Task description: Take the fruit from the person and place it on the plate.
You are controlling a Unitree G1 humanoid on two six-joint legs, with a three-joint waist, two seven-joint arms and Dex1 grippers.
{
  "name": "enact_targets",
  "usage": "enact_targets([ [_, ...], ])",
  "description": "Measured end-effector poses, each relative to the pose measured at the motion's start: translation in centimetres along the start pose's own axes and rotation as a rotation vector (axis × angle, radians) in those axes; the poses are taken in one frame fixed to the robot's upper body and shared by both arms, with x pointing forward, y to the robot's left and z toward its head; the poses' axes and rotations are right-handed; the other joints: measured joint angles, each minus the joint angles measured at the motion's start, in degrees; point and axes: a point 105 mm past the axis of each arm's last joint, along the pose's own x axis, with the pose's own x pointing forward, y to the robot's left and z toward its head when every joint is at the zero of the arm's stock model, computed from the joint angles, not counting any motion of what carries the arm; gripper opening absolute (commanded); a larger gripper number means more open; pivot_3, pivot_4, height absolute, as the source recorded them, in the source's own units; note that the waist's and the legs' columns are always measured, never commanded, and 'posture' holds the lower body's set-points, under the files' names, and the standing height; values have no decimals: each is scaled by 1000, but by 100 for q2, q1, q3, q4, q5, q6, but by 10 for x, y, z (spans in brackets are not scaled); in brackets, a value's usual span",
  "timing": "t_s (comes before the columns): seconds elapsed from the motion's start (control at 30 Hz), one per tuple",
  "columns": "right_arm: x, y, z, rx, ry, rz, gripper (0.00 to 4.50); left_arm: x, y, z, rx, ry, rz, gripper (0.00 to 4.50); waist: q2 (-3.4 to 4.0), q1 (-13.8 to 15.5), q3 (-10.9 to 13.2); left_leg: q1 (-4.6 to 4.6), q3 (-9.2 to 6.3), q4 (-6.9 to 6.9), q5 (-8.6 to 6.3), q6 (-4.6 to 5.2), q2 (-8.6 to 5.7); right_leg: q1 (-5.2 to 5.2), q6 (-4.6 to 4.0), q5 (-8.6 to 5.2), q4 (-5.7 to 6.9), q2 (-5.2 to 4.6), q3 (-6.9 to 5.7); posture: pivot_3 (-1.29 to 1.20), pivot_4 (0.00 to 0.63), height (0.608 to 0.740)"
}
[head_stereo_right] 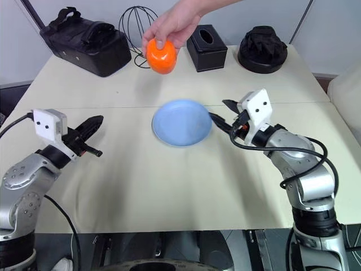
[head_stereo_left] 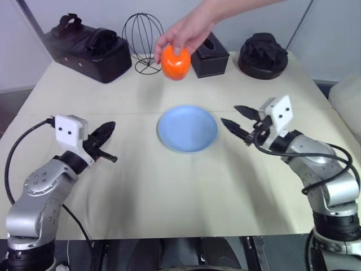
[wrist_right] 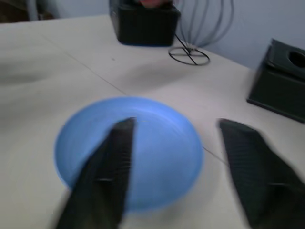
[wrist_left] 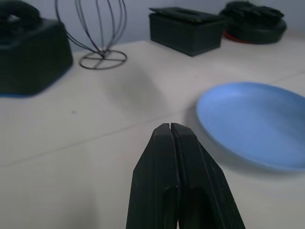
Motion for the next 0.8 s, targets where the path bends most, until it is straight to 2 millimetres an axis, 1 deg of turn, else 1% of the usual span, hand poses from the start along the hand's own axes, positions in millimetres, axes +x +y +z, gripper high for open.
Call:
enact_targets([
  [0.03, 3, 1, 2, -7, -7, 6, 4413, 1, 0, 2, 1, -9, -1, 0, 0, -1, 0, -1, 0, 0, 0, 0, 0, -2, 0, 0, 0, 0, 0, 0, 150, 740],
  [0.2, 17, 3, 19, -55, -62, 22, 4413, 4, 0, 9, 7, -47, -7, 0, 0, -9, 0, -1, 1, -1, 0, 0, 1, -4, 0, 0, 1, -1, 0, 0, 150, 740],
  [0.27, 19, 1, 26, -78, -84, 20, 4413, 4, -1, 9, 7, -50, -10, 0, 0, -10, 0, -2, -1, -2, 0, 0, 2, -5, 0, 0, 0, -1, 0, 0, 150, 740],
  [0.3, 20, 1, 27, -80, -86, 22, 4413, 4, -1, 9, 7, -50, -11, 0, 0, -7, 0, -3, 0, -2, 0, 0, 2, -5, 0, 0, 0, -1, 0, 0, 150, 740],
  [0.33, 31, 4, 33, -79, -106, 39, 4413, 4, -2, 9, 8, -51, -19, 0, 0, -29, 0, -2, 6, 0, 0, 0, 2, -9, -4, 3, 3, -2, 3, 0, 150, 740],
  [0.37, 38, 7, 43, -89, -135, 54, 4413, 5, -4, 9, 10, -54, -31, 0, 0, -42, 0, -1, 5, 0, 0, 0, 5, -10, -5, 4, 6, 1, 3, 0, 150, 740],
  [0.43, 46, 13, 55, -106, -178, 76, 4413, 5, -4, 9, 12, -56, -34, 0, 0, -33, 0, -2, 1, -3, 0, 0, 9, -11, -6, 4, 4, 5, 0, 0, 150, 740],
  [0.5, 54, 17, 54, -101, -181, 89, 4413, 6, -5, 9, 13, -58, -35, 0, 0, -28, 0, -4, 3, -4, 0, 0, 9, -12, -6, 4, 2, 3, 0, 0, 150, 740],
  [0.6, 66, 22, 47, -77, -172, 103, 4413, 6, -5, 8, 19, -56, -36, 0, 0, -17, 0, -6, 4, -1, 0, 0, 6, -13, -6, 4, 2, -1, 0, 0, 150, 740],
  [0.8, 89, 26, 61, -81, -237, 96, 4413, 8, -9, 7, 27, -55, -47, 0, 0, -42, 0, -7, 4, -4, 1, -1, 8, -20, -6, 4, 5, 2, 1, 0, 150, 740],
])
